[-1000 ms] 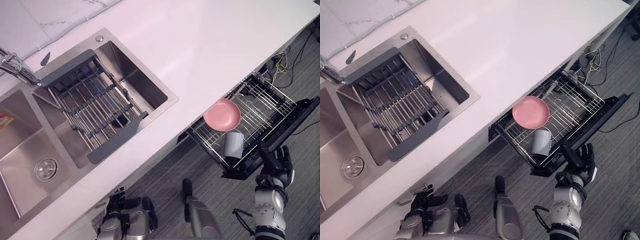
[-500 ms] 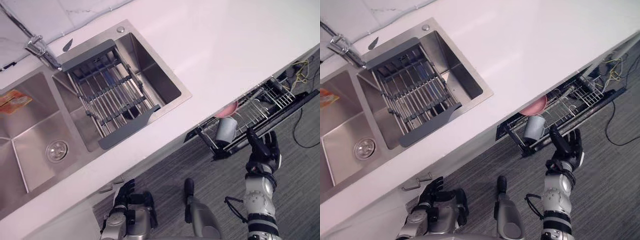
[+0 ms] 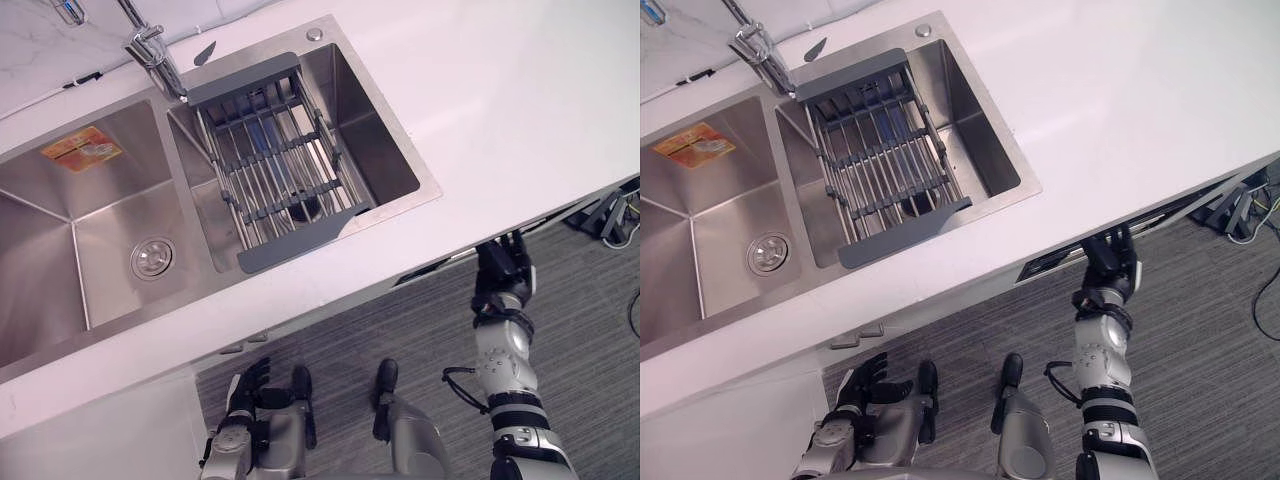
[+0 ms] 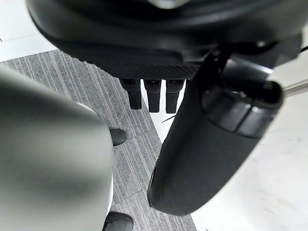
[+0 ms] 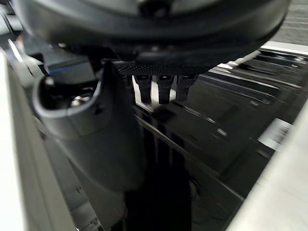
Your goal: Walk over to the sink, pick up the cup, carry it to the dishwasher, place the cup inside the dishwasher, then close the dishwasher door
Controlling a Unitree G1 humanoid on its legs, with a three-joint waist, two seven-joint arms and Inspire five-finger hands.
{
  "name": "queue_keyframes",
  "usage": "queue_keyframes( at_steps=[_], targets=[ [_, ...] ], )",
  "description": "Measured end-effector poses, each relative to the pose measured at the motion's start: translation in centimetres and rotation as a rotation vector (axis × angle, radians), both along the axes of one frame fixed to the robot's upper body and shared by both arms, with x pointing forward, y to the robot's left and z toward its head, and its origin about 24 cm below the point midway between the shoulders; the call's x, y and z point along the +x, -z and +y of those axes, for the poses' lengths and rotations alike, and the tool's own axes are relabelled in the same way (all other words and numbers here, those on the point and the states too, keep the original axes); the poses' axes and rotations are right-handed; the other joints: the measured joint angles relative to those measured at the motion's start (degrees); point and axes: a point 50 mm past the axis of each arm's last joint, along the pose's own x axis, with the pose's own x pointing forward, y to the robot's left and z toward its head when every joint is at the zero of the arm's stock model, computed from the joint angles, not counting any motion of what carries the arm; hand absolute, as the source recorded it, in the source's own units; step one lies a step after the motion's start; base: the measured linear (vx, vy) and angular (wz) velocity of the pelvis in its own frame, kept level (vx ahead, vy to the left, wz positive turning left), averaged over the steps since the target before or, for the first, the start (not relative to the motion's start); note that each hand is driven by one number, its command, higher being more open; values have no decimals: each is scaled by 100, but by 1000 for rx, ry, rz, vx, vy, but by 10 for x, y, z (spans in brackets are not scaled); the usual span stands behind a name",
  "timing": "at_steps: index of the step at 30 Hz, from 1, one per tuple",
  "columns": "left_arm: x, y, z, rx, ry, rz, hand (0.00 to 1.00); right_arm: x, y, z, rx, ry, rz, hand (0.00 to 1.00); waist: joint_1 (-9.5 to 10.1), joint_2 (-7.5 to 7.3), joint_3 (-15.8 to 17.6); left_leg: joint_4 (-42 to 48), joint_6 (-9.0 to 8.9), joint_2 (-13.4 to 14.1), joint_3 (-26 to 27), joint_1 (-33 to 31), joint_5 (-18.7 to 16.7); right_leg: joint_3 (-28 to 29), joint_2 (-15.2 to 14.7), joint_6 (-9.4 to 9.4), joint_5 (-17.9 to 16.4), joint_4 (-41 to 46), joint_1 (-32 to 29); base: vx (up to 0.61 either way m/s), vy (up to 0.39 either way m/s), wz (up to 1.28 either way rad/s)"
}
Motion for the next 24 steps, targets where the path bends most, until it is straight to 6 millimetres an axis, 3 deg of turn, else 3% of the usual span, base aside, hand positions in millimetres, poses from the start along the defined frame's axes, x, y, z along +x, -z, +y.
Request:
queue_keyframes(
  at_steps=[7,11,16,19,24],
  targets=[
    [-3,2,3,31,35,21,90,7,5,-7,-75,-28,74,90,-43,28,-21,15,2,-37,-206,-34,25,-75,78,3,374,-669,303,-27,13,5],
    [-5,4,4,42,49,36,90,-1,11,-15,-171,-63,132,90,-108,93,-178,-12,1,-74,-386,1,25,-144,106,7,479,-913,474,18,14,8],
    [-10,8,5,43,50,64,90,-32,38,-15,-331,-183,283,90,-148,63,-551,-163,-4,-105,-614,197,21,-271,144,27,477,-1089,769,63,6,15],
    [-12,8,6,54,63,71,90,-62,67,7,-382,-330,377,90,-144,-21,-750,-245,-4,-115,-702,302,21,-361,146,71,438,-1135,906,59,10,15],
    [-14,9,8,63,68,78,90,-94,96,27,-417,-412,504,90,-154,-178,-868,-279,0,-173,-822,378,21,-476,95,117,386,-1136,1029,23,24,14]
  ],
)
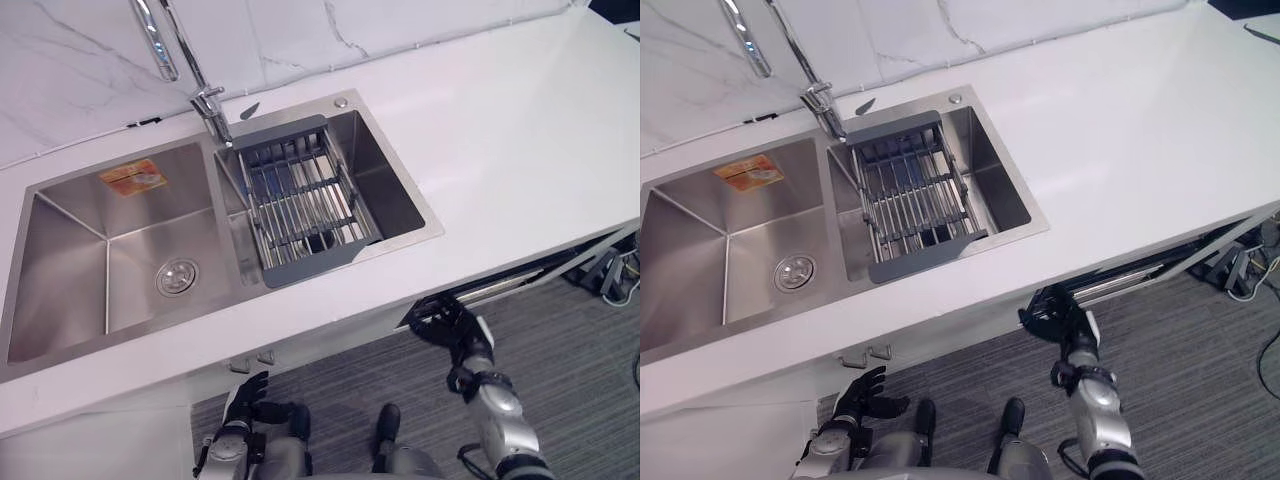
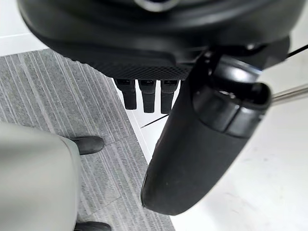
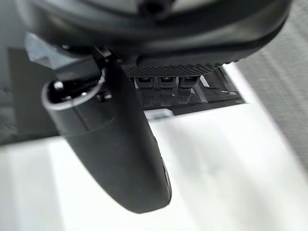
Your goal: Walk over to the sink, pick up the cup, carry it to the dishwasher, place the cup inside the dishwasher, then close the dishwasher door
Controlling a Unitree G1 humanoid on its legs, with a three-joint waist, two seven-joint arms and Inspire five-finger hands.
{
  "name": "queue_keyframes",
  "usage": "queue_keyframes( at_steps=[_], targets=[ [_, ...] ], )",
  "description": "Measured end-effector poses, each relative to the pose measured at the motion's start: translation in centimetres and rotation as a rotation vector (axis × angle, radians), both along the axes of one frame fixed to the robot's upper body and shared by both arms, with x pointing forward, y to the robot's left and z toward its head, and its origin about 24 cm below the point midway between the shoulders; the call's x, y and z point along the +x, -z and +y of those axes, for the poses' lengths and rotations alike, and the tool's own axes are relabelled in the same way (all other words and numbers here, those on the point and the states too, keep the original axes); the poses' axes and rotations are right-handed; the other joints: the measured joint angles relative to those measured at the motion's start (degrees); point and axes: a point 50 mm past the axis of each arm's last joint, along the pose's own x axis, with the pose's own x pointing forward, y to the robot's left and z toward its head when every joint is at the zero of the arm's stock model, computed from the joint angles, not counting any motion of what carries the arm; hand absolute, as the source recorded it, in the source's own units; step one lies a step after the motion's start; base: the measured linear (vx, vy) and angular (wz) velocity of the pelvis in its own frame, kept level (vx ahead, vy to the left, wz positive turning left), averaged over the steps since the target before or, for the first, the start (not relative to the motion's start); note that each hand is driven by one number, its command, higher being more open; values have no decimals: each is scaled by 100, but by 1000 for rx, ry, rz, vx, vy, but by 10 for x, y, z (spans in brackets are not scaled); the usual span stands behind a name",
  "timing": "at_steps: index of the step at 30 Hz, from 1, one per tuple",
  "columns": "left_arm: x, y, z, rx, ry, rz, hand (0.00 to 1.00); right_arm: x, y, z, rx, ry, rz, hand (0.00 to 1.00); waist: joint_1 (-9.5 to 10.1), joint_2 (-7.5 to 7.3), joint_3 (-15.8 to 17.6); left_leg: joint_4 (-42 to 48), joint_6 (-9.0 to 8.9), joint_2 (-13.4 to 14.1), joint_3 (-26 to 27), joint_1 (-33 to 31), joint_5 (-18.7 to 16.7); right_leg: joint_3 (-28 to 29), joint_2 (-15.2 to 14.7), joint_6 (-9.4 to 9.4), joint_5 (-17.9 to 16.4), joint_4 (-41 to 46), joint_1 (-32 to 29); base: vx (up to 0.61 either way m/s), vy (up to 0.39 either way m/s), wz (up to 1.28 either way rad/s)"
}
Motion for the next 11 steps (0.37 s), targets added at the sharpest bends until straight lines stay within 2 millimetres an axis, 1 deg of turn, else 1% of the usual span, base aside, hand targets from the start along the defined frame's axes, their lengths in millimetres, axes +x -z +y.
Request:
queue_keyframes(
  at_steps=[3,4,6,7,9,11],
  targets=[
    [-8,2,7,25,5,25,90,-17,21,8,-31,-11,108,90,-14,-184,-122,-36,8,-26,-2,72,-1,-1,-28,19,-13,-1,58,5,9,1],
    [-10,3,8,29,5,29,90,-21,25,9,-34,-10,131,90,-10,-217,-148,-44,10,-30,-2,83,0,-2,-32,21,-15,-2,66,0,0,0],
    [-13,4,13,41,2,42,90,-37,39,12,-67,-25,217,90,-6,-316,-214,-68,17,-45,-20,171,0,-23,-48,37,-31,-4,152,0,17,4],
    [-14,4,14,42,2,45,90,-41,43,13,-72,-26,240,90,-6,-330,-233,-82,20,-49,-21,199,2,-25,-53,39,-36,-4,174,1,16,5],
    [-19,7,14,41,-1,69,90,-57,56,12,-92,-27,330,90,-9,-335,-340,-114,33,-79,-75,248,10,-80,-83,60,-60,-5,235,-8,19,10],
    [-21,8,14,41,-2,80,90,-70,65,11,-97,-21,394,90,-13,-338,-428,-152,48,-101,-128,263,21,-135,-102,86,-86,-4,261,-1,15,12]
  ],
)
